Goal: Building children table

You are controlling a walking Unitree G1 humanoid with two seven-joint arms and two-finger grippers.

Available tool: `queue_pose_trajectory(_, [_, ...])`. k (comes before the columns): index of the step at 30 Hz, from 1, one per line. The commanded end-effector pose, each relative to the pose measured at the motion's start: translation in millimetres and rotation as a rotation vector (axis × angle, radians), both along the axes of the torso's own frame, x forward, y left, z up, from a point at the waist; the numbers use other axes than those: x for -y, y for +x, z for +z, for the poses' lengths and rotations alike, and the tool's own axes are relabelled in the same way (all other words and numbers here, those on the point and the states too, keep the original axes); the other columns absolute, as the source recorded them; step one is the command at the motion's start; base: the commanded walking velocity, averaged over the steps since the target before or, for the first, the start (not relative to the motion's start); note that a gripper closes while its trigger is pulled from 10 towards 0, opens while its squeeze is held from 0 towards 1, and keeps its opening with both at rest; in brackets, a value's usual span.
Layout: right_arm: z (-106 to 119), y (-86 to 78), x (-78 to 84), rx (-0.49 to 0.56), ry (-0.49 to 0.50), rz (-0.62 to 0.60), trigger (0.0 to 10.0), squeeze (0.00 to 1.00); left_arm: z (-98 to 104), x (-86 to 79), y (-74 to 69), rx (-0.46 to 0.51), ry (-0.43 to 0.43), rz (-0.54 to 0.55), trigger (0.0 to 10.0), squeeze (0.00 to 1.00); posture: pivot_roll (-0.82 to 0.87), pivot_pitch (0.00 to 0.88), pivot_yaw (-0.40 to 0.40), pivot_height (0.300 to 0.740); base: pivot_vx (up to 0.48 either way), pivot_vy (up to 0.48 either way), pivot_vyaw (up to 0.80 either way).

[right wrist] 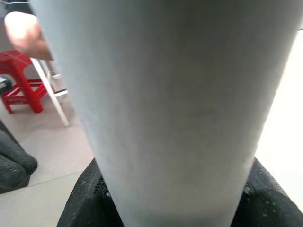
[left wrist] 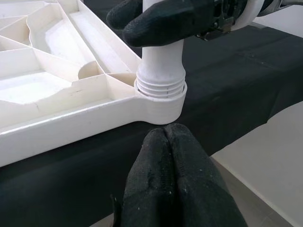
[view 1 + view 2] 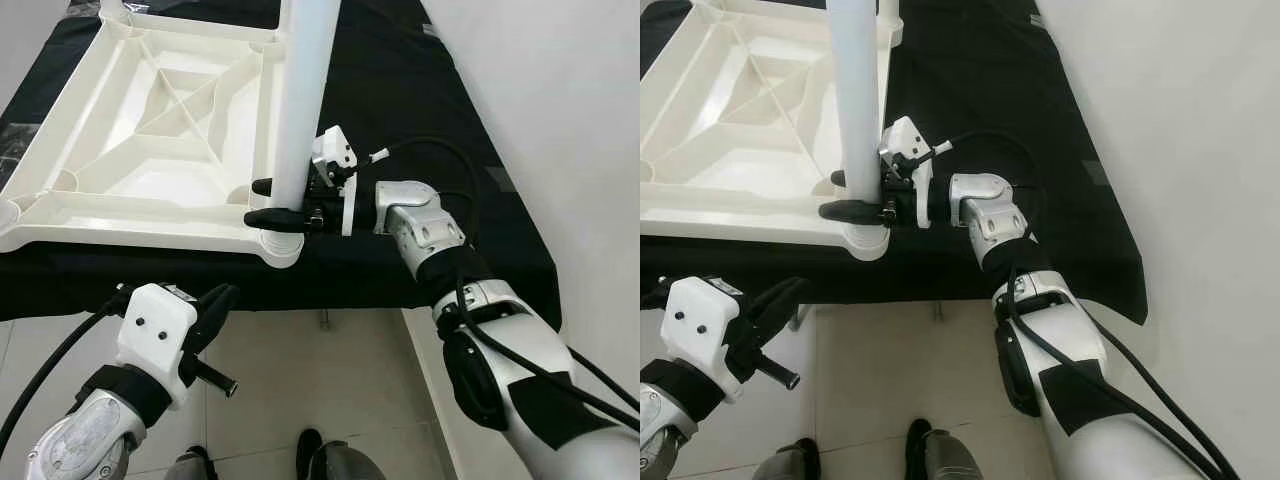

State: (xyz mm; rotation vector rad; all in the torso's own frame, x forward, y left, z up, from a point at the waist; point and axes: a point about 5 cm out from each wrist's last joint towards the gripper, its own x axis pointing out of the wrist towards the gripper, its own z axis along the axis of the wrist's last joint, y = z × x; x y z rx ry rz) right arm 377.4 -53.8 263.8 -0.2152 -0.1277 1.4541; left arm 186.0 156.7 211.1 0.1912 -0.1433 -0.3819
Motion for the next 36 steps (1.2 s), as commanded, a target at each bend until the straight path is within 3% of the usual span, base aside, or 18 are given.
queue_pose_trajectory(1, [-4.2,-0.7,1.2,-0.035,0.011,0.032,0.0,0.0,-6.6,1.7,-1.2,-0.044,0.001,-0.026,10.0,0.0,0.18,0.293,-0.177,0.74,0.0,0.0,0.0])
queue_pose_trajectory(9, [-14.9,4.4,16.9,-0.035,0.07,-0.099,0.0,0.0,-6.5,2.2,-1.5,-0.046,-0.001,-0.029,10.0,0.0,0.17,0.297,-0.176,0.74,0.0,0.0,0.0])
queue_pose_trajectory(10, [-24.3,7.2,23.8,-0.031,0.063,-0.214,0.0,0.0,-6.3,2.0,-1.7,-0.046,-0.001,-0.027,10.0,0.0,0.16,0.305,-0.18,0.74,0.0,0.0,0.0])
queue_pose_trajectory(13, [-29.3,8.4,27.0,-0.03,0.058,-0.273,0.0,0.0,-6.0,1.7,-1.9,-0.046,-0.001,-0.026,10.0,0.0,0.16,0.309,-0.182,0.74,0.0,0.0,0.0])
queue_pose_trajectory(14, [-37.3,9.0,28.8,-0.038,0.068,-0.367,0.0,0.0,-6.0,0.9,-2.3,-0.046,-0.001,-0.025,10.0,0.0,0.15,0.313,-0.183,0.74,0.0,0.0,0.0])
queue_pose_trajectory(15, [-54.3,9.4,26.9,-0.041,0.071,-0.606,0.0,0.0,-6.0,-0.4,-2.4,-0.048,0.002,-0.026,10.0,0.0,0.14,0.314,-0.173,0.74,0.0,0.0,0.0])
queue_pose_trajectory(16, [-54.3,9.4,26.9,-0.041,0.071,-0.606,0.0,0.0,-6.0,-0.4,-2.4,-0.048,0.002,-0.026,10.0,0.0,0.14,0.314,-0.173,0.74,0.0,0.0,0.0])
queue_pose_trajectory(17, [-79.7,-8.3,16.6,-0.034,0.04,-0.739,0.0,0.0,-5.5,-0.9,-1.4,-0.049,0.003,-0.027,10.0,0.0,0.15,0.329,-0.161,0.74,0.0,0.0,0.0])
queue_pose_trajectory(18, [-79.7,-8.3,16.6,-0.034,0.04,-0.739,0.0,0.0,-5.5,-0.9,-1.4,-0.049,0.003,-0.027,10.0,0.0,0.15,0.329,-0.161,0.74,0.0,0.0,0.0])
queue_pose_trajectory(19, [-94.1,-27.5,5.9,-0.018,0.039,-0.848,0.0,0.0,-5.5,-1.2,-1.1,-0.051,0.005,-0.029,10.0,0.0,0.15,0.327,-0.156,0.74,0.0,0.0,0.0])
queue_pose_trajectory(22, [-100.0,-39.0,-5.0,-0.025,0.046,-0.876,0.0,0.0,-5.7,-0.1,-1.4,-0.053,0.002,-0.034,10.0,0.0,0.13,0.319,-0.149,0.74,0.0,0.0,0.0])
queue_pose_trajectory(23, [-96.6,-39.0,-18.2,-0.025,0.07,-0.848,0.0,0.0,-7.1,1.7,-1.0,-0.059,-0.002,-0.042,10.0,0.0,0.14,0.314,-0.151,0.74,0.0,0.0,0.0])
queue_pose_trajectory(28, [-91.4,-32.8,-22.4,-0.02,0.081,-0.824,0.0,0.0,-6.7,1.0,0.3,-0.056,-0.001,-0.04,10.0,0.0,0.15,0.311,-0.155,0.74,0.0,0.0,0.0])
queue_pose_trajectory(29, [-83.0,-27.1,-21.4,-0.016,0.106,-0.819,10.0,0.0,-5.9,-0.1,0.8,-0.052,0.0,-0.035,10.0,0.0,0.15,0.31,-0.155,0.74,0.0,0.0,0.0])
queue_pose_trajectory(30, [-83.0,-27.1,-21.4,-0.016,0.106,-0.819,10.0,0.0,-5.9,-0.1,0.8,-0.052,0.0,-0.035,10.0,0.0,0.15,0.31,-0.155,0.74,0.0,0.0,0.0])
queue_pose_trajectory(31, [-68.5,-24.3,-21.8,-0.003,0.134,-0.756,10.0,0.57,-5.9,-0.2,1.0,-0.052,0.0,-0.034,10.0,0.0,0.15,0.307,-0.155,0.74,0.0,0.0,0.0])
queue_pose_trajectory(32, [-62.0,-25.4,-24.0,0.023,0.125,-0.7,10.0,1.0,-5.8,0.1,1.3,-0.051,0.0,-0.036,10.0,0.0,0.15,0.306,-0.155,0.74,0.0,0.0,0.0])
queue_pose_trajectory(36, [-43.9,-32.0,-29.2,0.076,0.126,-0.532,10.0,1.0,-5.7,1.5,2.2,-0.049,-0.003,-0.039,10.0,0.0,0.15,0.303,-0.158,0.74,0.0,0.0,0.0])
